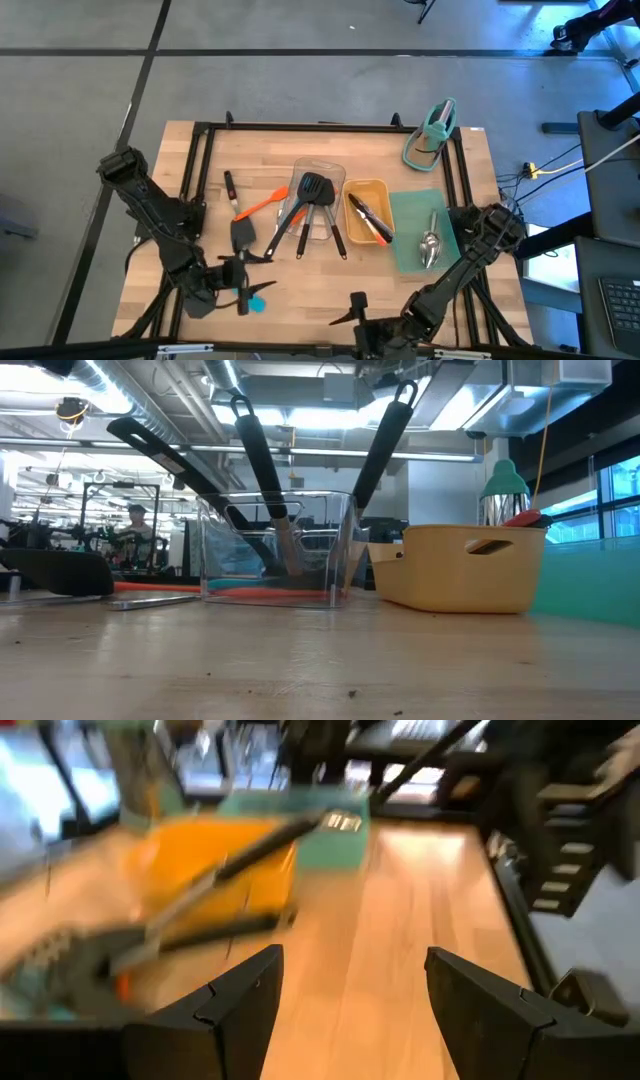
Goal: Pick & Place Kitchen Items
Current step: Put the orange spatula into the transparent bin
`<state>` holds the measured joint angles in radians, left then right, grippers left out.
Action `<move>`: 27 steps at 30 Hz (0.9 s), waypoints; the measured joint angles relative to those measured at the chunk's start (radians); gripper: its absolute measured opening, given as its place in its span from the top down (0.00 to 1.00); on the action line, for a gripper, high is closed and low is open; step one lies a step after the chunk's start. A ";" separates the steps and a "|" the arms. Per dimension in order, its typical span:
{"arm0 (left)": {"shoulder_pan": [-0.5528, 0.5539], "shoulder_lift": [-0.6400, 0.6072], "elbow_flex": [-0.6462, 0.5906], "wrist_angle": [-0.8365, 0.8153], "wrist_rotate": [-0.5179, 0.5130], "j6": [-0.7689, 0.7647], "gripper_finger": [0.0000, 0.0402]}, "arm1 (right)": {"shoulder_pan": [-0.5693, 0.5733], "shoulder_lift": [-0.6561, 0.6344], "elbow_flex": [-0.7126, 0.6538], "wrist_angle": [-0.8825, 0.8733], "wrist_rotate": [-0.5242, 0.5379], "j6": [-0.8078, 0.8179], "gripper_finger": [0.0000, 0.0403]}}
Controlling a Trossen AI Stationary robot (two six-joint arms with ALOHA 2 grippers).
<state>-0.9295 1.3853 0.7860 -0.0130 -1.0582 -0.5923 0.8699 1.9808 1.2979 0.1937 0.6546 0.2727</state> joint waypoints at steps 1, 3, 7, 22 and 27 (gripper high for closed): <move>0.000 0.000 0.000 -0.053 0.006 -0.069 0.40 | 0.004 0.000 0.000 0.011 0.012 -0.021 0.35; -0.005 0.000 0.000 -0.146 0.021 -0.182 0.40 | 0.015 0.000 0.000 0.039 0.044 -0.051 0.35; -0.026 0.000 0.000 -0.208 0.068 -0.281 0.40 | 0.034 0.013 0.000 0.074 0.111 -0.076 0.35; -0.111 0.000 0.000 -0.429 0.059 -0.571 0.40 | 0.011 0.076 -0.228 0.683 0.101 -0.074 0.35; -0.102 0.000 -0.016 -0.509 -0.029 -0.630 0.40 | -0.001 0.093 -0.245 0.746 0.098 -0.075 0.35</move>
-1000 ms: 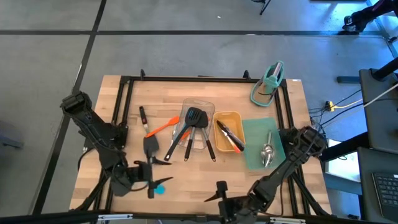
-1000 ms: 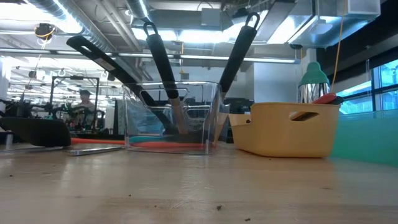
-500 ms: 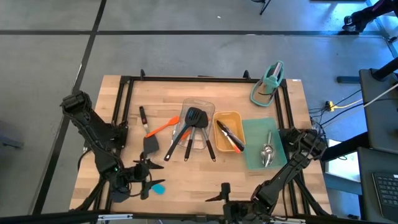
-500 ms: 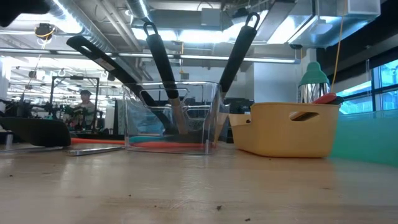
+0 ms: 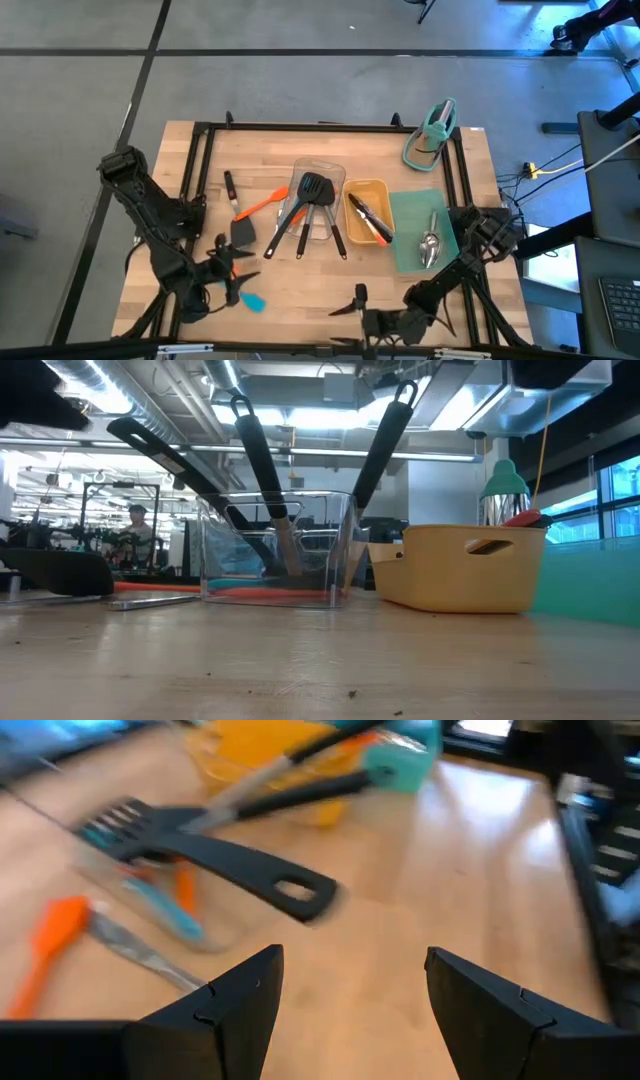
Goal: Pick & Place Kitchen Items
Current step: Put the orange spatula into the transparent bin
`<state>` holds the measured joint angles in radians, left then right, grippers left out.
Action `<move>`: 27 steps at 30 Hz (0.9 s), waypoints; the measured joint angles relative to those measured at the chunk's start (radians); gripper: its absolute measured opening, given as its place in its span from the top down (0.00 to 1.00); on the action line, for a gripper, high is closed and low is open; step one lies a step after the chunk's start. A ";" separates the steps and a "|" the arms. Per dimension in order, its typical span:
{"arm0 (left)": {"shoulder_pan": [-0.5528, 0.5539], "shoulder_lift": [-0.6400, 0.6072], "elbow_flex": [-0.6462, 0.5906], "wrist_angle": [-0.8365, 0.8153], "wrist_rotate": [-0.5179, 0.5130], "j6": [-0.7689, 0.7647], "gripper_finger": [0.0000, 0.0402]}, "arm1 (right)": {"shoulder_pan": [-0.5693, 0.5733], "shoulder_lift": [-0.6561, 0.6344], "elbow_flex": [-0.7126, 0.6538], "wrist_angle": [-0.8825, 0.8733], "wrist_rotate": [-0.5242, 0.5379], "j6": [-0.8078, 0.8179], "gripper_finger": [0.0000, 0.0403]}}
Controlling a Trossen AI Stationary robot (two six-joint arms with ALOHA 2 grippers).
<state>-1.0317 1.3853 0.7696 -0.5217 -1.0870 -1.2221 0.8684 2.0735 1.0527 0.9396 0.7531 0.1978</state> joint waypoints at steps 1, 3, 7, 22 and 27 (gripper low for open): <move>0.008 0.000 -0.003 -0.039 -0.022 -0.026 0.40 | 0.001 0.000 0.000 0.009 -0.002 -0.010 0.35; 0.043 0.000 -0.006 -0.147 -0.034 -0.101 0.40 | 0.002 0.000 0.000 0.012 -0.006 -0.030 0.35; 0.140 0.000 -0.007 -0.392 0.056 -0.257 0.40 | 0.001 0.000 0.002 0.014 -0.006 -0.049 0.35; 0.497 -0.008 -0.012 -0.491 0.191 0.056 0.41 | 0.003 -0.002 0.003 0.008 -0.006 -0.057 0.35; 0.552 -0.095 -0.107 -0.290 0.223 0.206 0.46 | 0.005 -0.002 0.003 0.007 -0.006 -0.057 0.35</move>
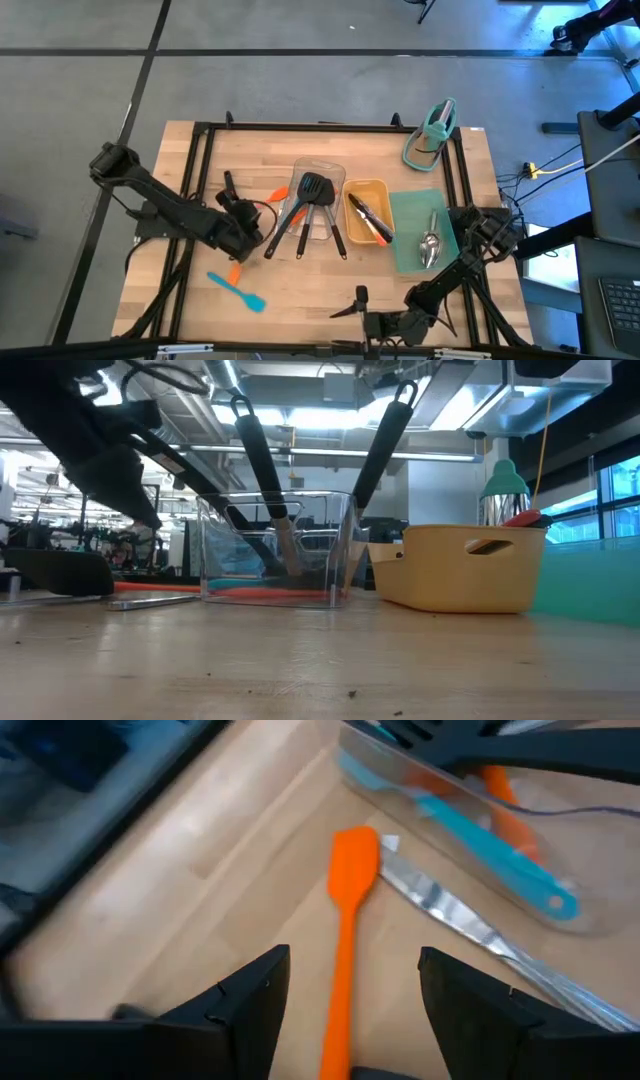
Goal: Pick & Place Kitchen Items
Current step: Put the orange spatula into the transparent bin
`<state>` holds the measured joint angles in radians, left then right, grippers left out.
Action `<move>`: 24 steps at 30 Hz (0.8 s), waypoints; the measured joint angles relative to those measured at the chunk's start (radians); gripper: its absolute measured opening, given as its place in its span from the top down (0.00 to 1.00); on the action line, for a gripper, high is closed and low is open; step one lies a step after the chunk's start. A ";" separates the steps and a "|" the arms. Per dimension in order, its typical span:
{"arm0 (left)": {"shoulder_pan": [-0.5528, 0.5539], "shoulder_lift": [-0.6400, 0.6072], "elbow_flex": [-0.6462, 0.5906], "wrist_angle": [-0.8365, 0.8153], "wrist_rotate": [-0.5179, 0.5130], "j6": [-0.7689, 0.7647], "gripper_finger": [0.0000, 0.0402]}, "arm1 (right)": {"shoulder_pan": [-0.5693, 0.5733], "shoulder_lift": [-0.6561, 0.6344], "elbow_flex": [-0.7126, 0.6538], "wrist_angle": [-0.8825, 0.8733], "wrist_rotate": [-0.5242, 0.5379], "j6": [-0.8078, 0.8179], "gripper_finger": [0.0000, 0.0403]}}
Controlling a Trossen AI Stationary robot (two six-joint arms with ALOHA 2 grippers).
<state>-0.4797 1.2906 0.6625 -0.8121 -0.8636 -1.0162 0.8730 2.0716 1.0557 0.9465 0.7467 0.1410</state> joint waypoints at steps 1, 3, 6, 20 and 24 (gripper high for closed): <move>0.003 -0.023 -0.031 0.049 0.007 0.017 0.47 | 0.002 0.000 0.000 -0.001 0.000 0.000 0.35; -0.004 -0.072 -0.102 0.131 0.011 0.032 0.50 | 0.006 -0.002 0.000 -0.005 0.001 -0.004 0.35; -0.018 -0.156 -0.205 0.206 -0.035 -0.006 0.53 | 0.009 -0.016 0.001 -0.027 0.001 -0.011 0.35; 0.053 -0.410 -0.575 0.843 -0.042 0.195 0.47 | 0.005 -0.016 0.001 -0.029 0.001 -0.014 0.35; 0.080 -0.409 -0.600 0.922 -0.085 0.287 0.44 | 0.005 -0.016 0.001 -0.029 0.001 -0.013 0.35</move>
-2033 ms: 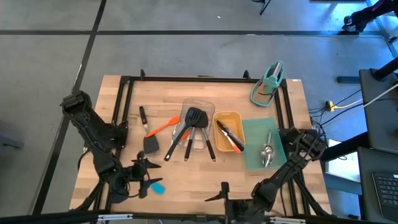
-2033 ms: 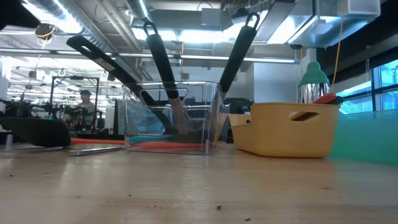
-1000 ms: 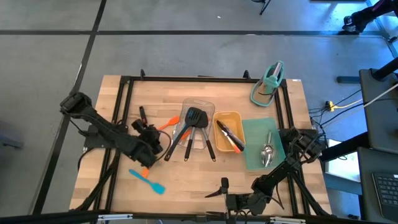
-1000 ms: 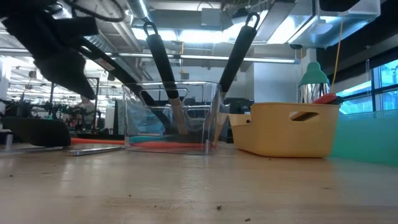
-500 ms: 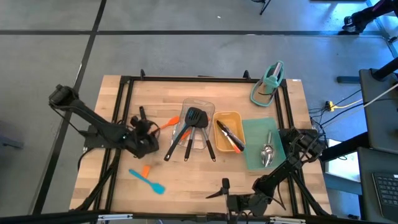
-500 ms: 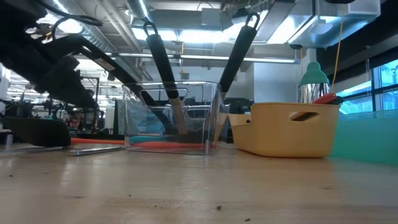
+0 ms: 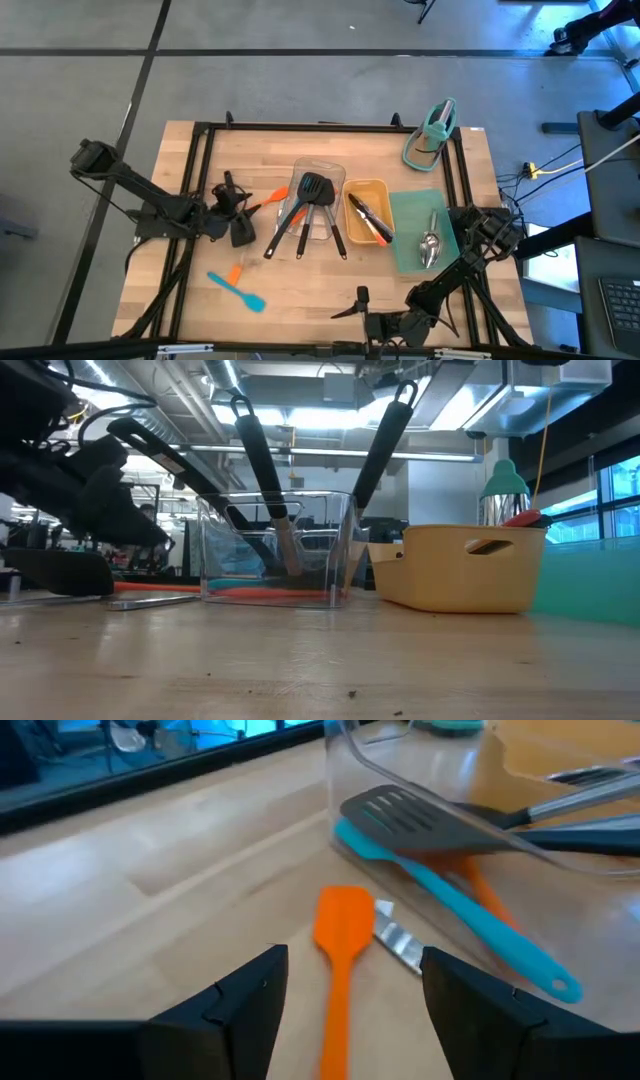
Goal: Pick & Place Kitchen Items
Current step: Put the orange spatula into the transparent bin
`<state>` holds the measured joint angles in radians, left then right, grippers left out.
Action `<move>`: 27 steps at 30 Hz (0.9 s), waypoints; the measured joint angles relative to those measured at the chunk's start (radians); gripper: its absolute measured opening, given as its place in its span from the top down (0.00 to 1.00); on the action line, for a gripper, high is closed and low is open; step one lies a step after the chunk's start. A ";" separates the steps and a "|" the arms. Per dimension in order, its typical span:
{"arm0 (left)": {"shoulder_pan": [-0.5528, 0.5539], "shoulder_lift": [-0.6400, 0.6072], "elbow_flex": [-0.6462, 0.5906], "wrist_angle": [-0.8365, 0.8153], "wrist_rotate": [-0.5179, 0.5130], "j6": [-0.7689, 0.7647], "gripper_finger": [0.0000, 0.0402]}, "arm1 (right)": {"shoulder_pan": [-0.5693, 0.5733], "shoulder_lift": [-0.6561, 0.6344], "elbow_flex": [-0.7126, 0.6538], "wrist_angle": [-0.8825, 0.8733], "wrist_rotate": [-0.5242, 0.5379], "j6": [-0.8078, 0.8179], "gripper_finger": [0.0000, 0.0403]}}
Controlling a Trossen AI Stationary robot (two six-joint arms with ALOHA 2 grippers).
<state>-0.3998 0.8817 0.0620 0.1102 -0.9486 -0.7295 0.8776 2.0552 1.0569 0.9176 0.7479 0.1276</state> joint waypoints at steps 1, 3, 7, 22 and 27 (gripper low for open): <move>0.010 0.000 0.000 0.000 0.001 0.011 0.43 | 0.000 0.000 0.000 0.000 0.000 -0.001 0.35; 0.031 0.001 0.000 0.000 0.017 0.018 0.42 | 0.000 0.000 0.000 0.000 0.000 -0.002 0.35; 0.065 0.025 0.000 0.000 0.073 0.026 0.41 | 0.000 0.000 0.000 0.000 0.000 -0.002 0.35; 0.117 0.190 -0.055 0.225 0.138 0.041 0.41 | 0.000 0.000 0.000 0.000 -0.001 -0.005 0.35; 0.141 0.238 -0.055 0.283 0.151 0.073 0.41 | 0.000 0.000 0.000 0.000 -0.001 -0.005 0.35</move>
<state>-0.2584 1.1200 0.0071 0.3930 -0.7975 -0.6565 0.8772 2.0556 1.0569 0.9173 0.7467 0.1226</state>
